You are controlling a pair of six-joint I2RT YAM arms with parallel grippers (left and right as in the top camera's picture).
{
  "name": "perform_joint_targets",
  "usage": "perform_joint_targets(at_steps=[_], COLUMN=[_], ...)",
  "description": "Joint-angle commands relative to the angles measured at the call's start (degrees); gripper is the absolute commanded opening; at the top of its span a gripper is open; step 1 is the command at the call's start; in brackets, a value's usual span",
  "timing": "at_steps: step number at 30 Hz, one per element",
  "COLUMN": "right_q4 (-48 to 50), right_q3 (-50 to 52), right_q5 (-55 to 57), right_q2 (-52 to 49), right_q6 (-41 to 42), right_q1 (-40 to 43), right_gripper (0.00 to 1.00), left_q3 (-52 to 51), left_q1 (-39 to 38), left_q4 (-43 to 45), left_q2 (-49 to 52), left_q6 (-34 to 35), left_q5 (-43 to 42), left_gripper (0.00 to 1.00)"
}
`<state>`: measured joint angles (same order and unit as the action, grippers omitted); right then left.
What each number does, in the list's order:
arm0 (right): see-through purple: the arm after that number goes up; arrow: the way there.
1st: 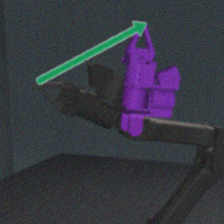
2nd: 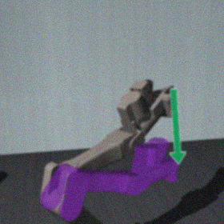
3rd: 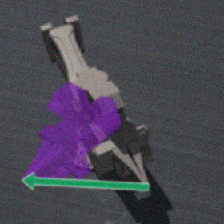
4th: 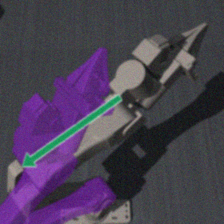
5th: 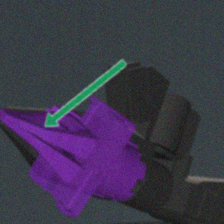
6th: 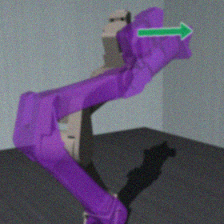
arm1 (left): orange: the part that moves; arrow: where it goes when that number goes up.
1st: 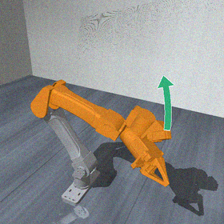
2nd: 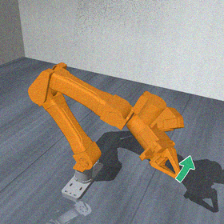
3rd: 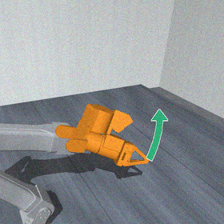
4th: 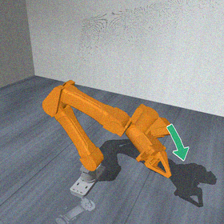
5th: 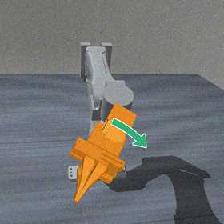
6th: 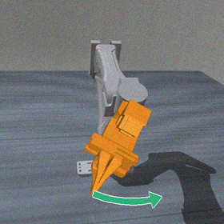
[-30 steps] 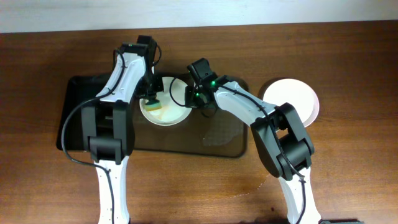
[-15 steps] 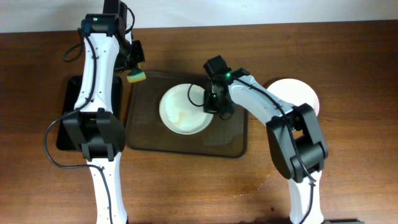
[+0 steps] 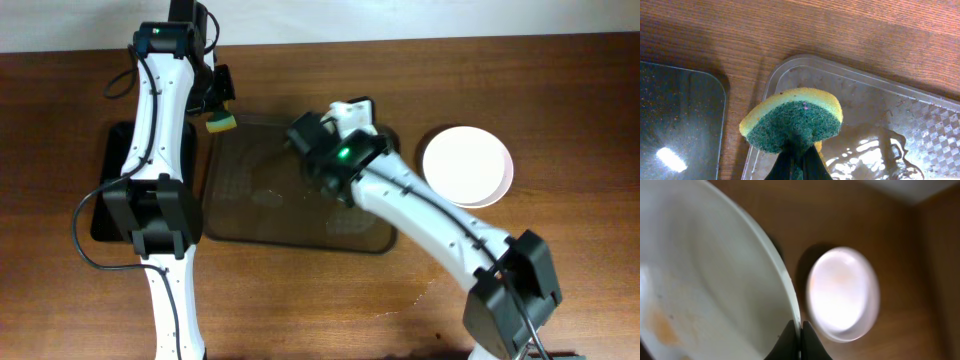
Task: Clean dirty plates on tray and stack at the side
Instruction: 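Carry the plate right and stack it on the cleaned plates with the right gripper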
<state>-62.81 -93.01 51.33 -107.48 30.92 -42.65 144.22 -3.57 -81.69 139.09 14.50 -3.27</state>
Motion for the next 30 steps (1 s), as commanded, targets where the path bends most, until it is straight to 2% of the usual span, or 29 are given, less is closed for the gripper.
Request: perform_joint_targets(at_steps=[1, 3, 7, 18, 30], right_q4=[-1.09, -1.09, -1.25, -12.92, -12.85], right_q3=[0.2, 0.2, 0.22, 0.22, 0.22], right_q5=[22.91, 25.99, 25.18, 18.71, 18.25], right_q2=[1.9, 1.9, 1.9, 1.9, 1.9], right_q6=[1.14, 1.14, 1.4, 15.52, 16.59], right_q1=[-6.73, -9.25, -10.23, -10.16, -10.1], right_gripper=[0.04, 0.04, 0.04, 0.04, 0.04], left_q3=[0.96, 0.96, 0.94, 0.96, 0.96], left_q1=[0.0, 0.0, 0.0, 0.0, 0.0], left_q4=[0.11, 0.11, -0.02, -0.48, -1.53], left_q2=[-0.46, -0.46, -0.46, -0.46, -0.46], left_q6=[-0.96, -0.94, -0.94, -0.94, -0.94], left_q5=[-0.81, -0.81, -0.2, 0.02, 0.04], left_gripper=[0.01, 0.01, 0.01, 0.01, 0.01])
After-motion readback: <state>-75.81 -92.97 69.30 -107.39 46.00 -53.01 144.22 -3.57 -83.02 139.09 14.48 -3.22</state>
